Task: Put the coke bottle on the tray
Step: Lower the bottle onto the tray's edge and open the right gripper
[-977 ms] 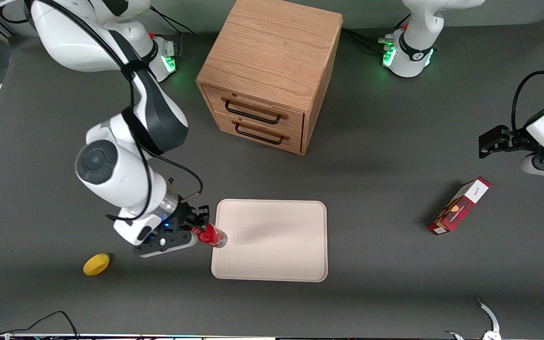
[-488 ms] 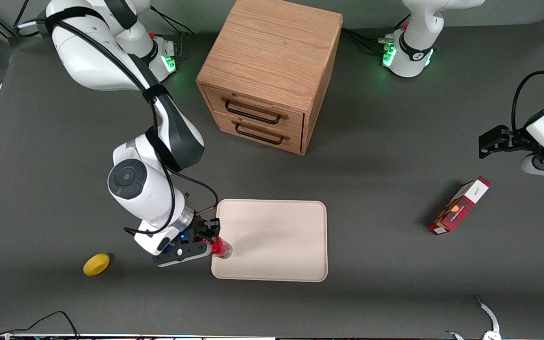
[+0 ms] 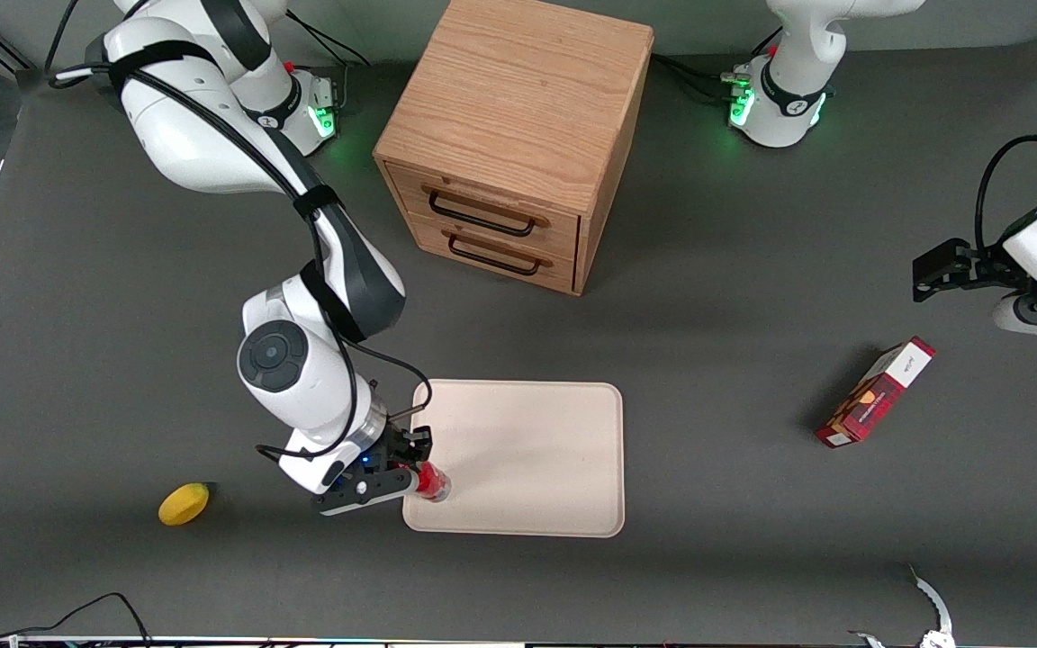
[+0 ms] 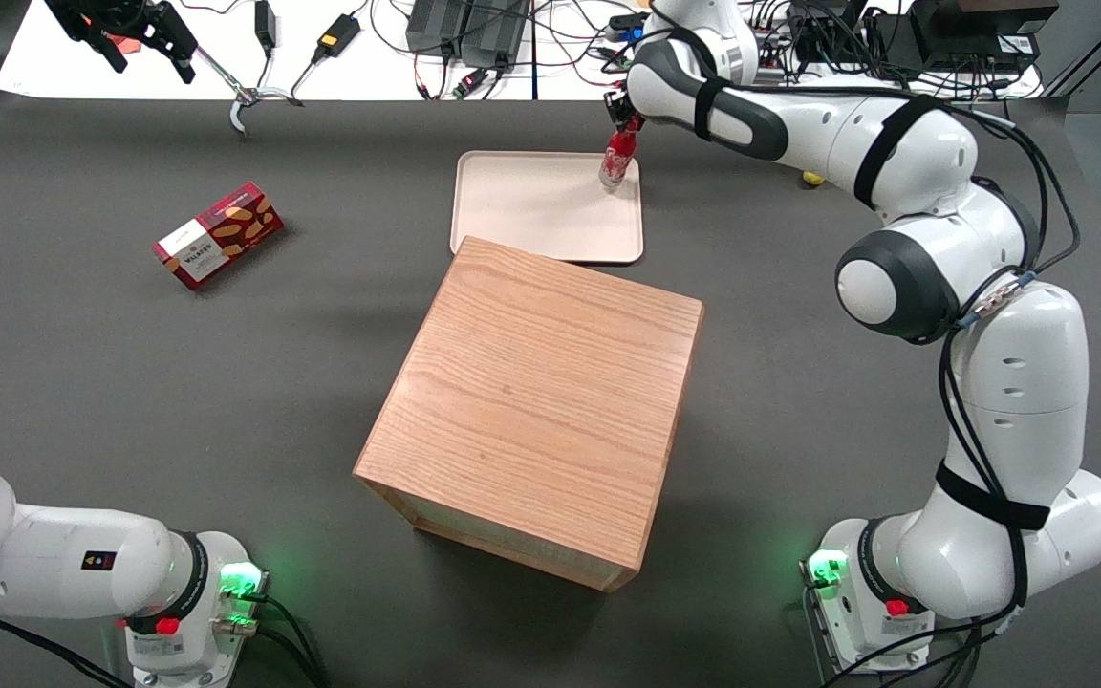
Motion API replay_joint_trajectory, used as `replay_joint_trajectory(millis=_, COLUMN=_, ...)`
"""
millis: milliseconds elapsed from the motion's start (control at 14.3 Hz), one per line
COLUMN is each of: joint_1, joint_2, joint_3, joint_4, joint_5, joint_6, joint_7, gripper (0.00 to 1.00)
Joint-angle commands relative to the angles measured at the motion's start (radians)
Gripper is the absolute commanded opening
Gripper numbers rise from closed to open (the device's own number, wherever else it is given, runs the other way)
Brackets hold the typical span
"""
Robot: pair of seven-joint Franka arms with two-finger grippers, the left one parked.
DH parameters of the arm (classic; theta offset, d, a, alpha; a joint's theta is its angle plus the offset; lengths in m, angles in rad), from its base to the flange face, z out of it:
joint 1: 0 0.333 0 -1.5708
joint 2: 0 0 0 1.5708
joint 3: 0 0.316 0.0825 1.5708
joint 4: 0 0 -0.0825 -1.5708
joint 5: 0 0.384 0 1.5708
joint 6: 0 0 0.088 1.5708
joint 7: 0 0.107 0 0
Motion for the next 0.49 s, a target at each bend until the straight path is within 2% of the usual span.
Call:
replay_joint_trajectory(millis=0, joint_1=0.016, joint_2=0.035, joint_3=-0.014, joint_4=0.047, joint_5=-0.018, joint_6=0.035, joint_7=-0.007, gripper=0.00)
replay_joint_trajectory(millis=140, joint_1=0.016, joint_2=0.038, joint_3=-0.014, joint_4=0.047, joint_5=-0.026, joint_6=0.043, joint_7=-0.007, gripper=0.00)
replay_joint_trajectory(millis=279, joint_1=0.010, joint_2=0.038, joint_3=-0.014, joint_4=0.043, joint_5=-0.068, joint_6=0.043, joint_7=-0.007, gripper=0.00)
replay_joint_trajectory(millis=419, joint_1=0.006, joint_2=0.038, joint_3=-0.014, joint_4=0.042, joint_5=-0.069, joint_6=0.043, joint_7=-0.012, gripper=0.00)
